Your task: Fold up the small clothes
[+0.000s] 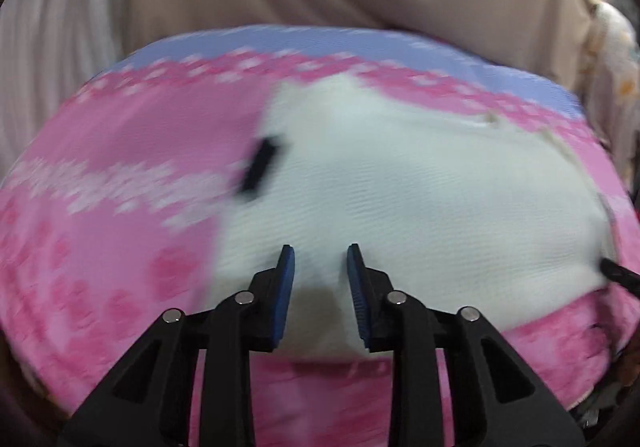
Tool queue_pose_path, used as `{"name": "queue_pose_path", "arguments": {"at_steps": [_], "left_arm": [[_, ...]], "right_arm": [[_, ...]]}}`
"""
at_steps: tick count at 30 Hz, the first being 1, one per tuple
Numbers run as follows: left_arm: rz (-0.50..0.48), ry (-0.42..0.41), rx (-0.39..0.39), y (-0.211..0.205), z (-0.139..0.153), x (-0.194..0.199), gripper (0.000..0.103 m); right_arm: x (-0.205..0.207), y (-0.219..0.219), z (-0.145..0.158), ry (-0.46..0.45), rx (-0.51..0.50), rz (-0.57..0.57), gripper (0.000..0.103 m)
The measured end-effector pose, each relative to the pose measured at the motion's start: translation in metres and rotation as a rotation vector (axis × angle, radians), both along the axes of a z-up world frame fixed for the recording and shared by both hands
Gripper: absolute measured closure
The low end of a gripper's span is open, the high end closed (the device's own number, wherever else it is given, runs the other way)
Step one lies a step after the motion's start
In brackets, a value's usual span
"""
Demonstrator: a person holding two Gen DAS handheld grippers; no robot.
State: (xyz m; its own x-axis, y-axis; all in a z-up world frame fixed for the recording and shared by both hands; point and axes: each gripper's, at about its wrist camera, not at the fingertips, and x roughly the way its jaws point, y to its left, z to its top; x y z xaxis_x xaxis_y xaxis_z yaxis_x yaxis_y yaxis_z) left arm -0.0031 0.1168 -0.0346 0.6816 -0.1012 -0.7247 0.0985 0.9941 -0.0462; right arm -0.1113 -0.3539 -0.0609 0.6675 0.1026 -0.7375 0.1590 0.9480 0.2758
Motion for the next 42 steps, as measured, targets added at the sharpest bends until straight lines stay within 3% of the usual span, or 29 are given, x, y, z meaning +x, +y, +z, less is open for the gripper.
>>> {"name": "queue_pose_path", "arguments": {"at_steps": [2,3,4,7,10,13,19,21,23,24,27,31,35,36,37,39,40,41,42], "left_arm": [[0.018,0.032,-0.063,0.018,-0.004,0.000,0.082],[0.027,0.028,-0.076,0.019,0.000,0.000,0.082],[0.022,0.005,-0.085,0.013,0.009,-0.003,0.081],[-0.076,-0.081,-0.120,-0.022,0.032,-0.006,0.077],[-0.160,-0.077,-0.083,-0.061,0.027,0.004,0.075],[-0.161,-0.025,-0.025,-0.078,0.004,0.018,0.075],[-0.138,-0.047,-0.002,-0.080,-0.002,0.015,0.074],[-0.136,-0.056,0.011,-0.082,-0.003,0.015,0.074],[-0.135,-0.061,0.017,-0.083,-0.002,0.014,0.074],[-0.138,-0.062,0.014,-0.083,0.000,0.014,0.074],[-0.118,-0.104,-0.021,-0.069,0.018,0.012,0.073],[-0.022,-0.182,-0.021,-0.040,0.045,0.034,0.061],[0.055,-0.136,0.035,-0.023,0.031,0.073,0.061],[0.073,-0.113,0.053,-0.021,0.022,0.082,0.061],[0.086,-0.095,0.068,-0.018,0.014,0.088,0.061],[0.106,-0.046,0.063,-0.012,-0.001,0.097,0.059],[0.110,-0.044,0.037,-0.009,-0.002,0.096,0.059],[0.112,-0.047,0.030,-0.007,0.000,0.094,0.059],[0.113,-0.050,0.031,-0.005,0.003,0.092,0.059]], "right_arm": [[-0.010,-0.016,0.005,0.004,0.015,-0.067,0.102],[-0.010,-0.011,0.014,-0.011,-0.016,-0.078,0.095],[-0.009,0.000,0.026,-0.052,-0.047,-0.060,0.089],[0.013,0.043,0.049,-0.144,-0.018,0.070,0.089],[0.047,0.088,0.040,-0.150,-0.074,0.179,0.090],[0.074,0.101,0.008,-0.066,-0.129,0.187,0.092],[0.059,0.105,0.046,-0.148,-0.123,0.170,0.091],[0.064,0.107,0.036,-0.126,-0.147,0.181,0.089],[0.077,0.105,0.008,-0.039,-0.137,0.174,0.091],[0.076,0.102,0.009,-0.065,-0.114,0.166,0.091],[0.071,0.094,0.034,-0.114,-0.088,0.145,0.091],[0.088,0.059,0.056,-0.158,-0.102,0.068,0.091],[0.130,-0.001,0.034,-0.081,-0.054,-0.099,0.091],[0.140,-0.014,0.022,-0.042,-0.048,-0.140,0.095],[0.148,-0.025,0.009,-0.013,-0.017,-0.145,0.103],[0.148,-0.039,0.007,-0.041,0.080,-0.147,0.103],[0.145,-0.038,0.012,-0.036,0.084,-0.161,0.102],[0.140,-0.030,0.021,-0.049,0.064,-0.170,0.091],[0.135,-0.020,0.029,-0.067,0.037,-0.153,0.088]]}}
